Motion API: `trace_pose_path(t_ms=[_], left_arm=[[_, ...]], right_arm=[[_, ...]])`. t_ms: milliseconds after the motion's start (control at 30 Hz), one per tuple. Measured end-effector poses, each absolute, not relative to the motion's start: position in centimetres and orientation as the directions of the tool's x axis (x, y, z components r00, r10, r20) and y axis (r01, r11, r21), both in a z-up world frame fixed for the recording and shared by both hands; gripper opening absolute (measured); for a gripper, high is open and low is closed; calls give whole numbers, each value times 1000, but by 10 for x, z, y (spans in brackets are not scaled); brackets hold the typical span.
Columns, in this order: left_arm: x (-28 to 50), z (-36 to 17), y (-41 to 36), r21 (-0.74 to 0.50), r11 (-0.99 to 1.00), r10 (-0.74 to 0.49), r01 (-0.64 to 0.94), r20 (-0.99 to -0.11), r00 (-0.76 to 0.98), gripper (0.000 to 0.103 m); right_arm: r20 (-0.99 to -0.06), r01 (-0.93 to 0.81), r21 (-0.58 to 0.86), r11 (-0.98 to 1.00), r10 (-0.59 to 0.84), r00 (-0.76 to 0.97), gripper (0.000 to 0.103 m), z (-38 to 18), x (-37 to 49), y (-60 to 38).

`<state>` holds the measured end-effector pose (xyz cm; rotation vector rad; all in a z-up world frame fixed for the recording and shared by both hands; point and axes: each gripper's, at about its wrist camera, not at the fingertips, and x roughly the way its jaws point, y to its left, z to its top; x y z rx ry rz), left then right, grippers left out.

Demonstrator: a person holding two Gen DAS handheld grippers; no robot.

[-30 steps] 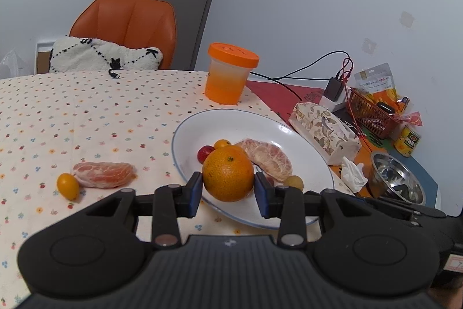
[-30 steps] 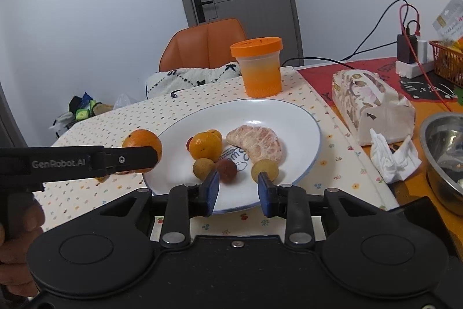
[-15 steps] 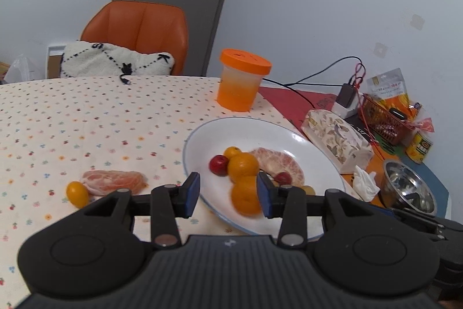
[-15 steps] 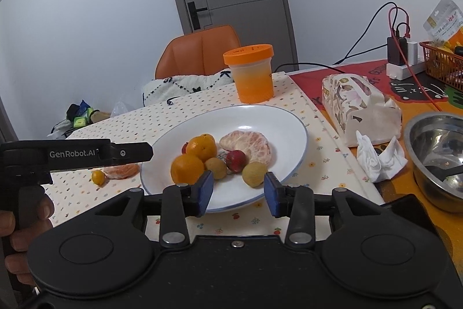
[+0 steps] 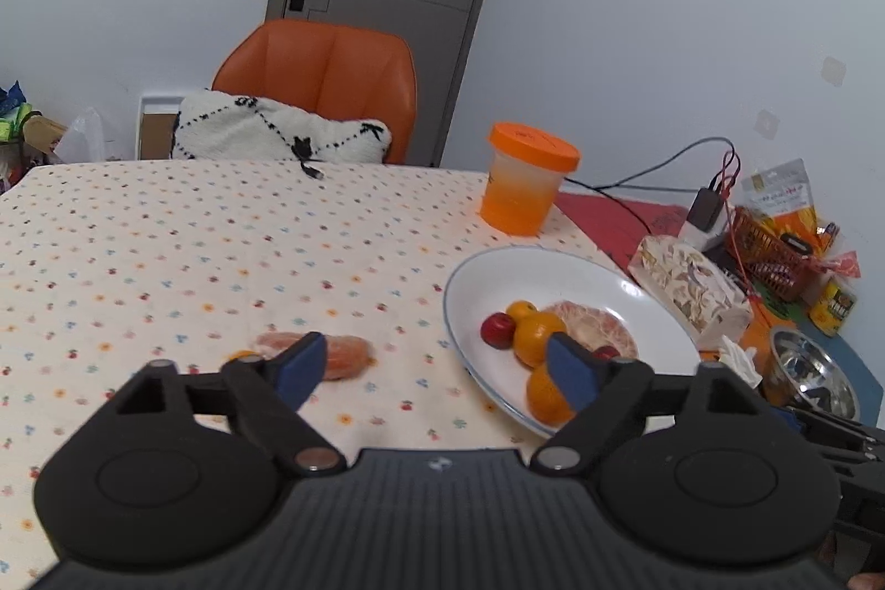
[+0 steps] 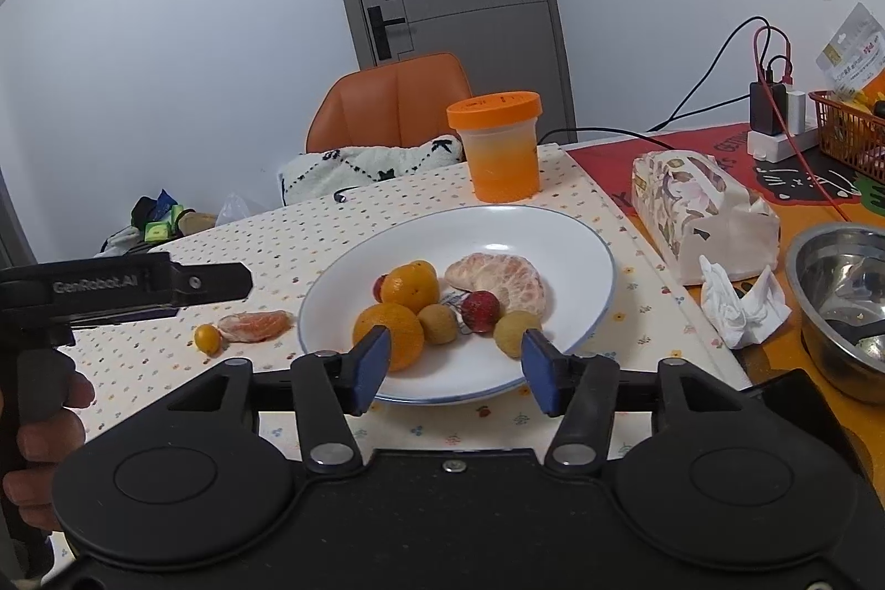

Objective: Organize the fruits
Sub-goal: 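Open both tools to release the orange and plum onto the plate, then move both open tools back toward the remaining mandarin and pomelo segment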

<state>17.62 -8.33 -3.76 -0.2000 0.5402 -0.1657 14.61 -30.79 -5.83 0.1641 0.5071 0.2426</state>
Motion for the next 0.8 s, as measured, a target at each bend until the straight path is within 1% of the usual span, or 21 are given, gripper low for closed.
trace_pose_path(t_ms=[67, 233, 300, 333, 400, 467, 533, 600, 667, 800], left_arm=[[174, -36, -79, -235, 967, -209, 102, -491, 846, 92], [169, -37, -68, -212, 975, -164, 64, -497, 852, 94], [167, -37, -62, -214, 976, -151, 47, -501, 852, 96], [166, -38, -59, -215, 976, -147, 41, -504, 851, 96], [163, -38, -55, -211, 977, -138, 33, -507, 851, 97], [159, -38, -50, -201, 979, -127, 27, -503, 855, 98], [155, -37, -47, -186, 982, -113, 21, -501, 858, 98], [151, -38, -42, -177, 984, -101, 13, -500, 860, 99], [147, -39, -37, -173, 985, -91, 3, -504, 859, 99], [142, -41, -27, -169, 986, -77, -12, -512, 855, 99]], right_arm=[[-458, -190, 214, 958, 270, 847, 56, -57, 145, -305], [-456, -196, 218, 956, 278, 845, 62, -55, 143, -299], [-453, -203, 224, 953, 286, 844, 69, -54, 143, -296], [-451, -205, 225, 952, 289, 845, 70, -54, 143, -295], [-447, -209, 222, 952, 290, 846, 79, -52, 141, -291], [-441, -211, 220, 952, 290, 849, 86, -51, 140, -288], [-439, -216, 221, 951, 295, 849, 88, -50, 140, -284], [-444, -221, 225, 949, 301, 844, 93, -50, 140, -280], [-445, -227, 224, 948, 307, 841, 97, -50, 140, -275], [-447, -240, 221, 946, 316, 837, 100, -48, 139, -266]])
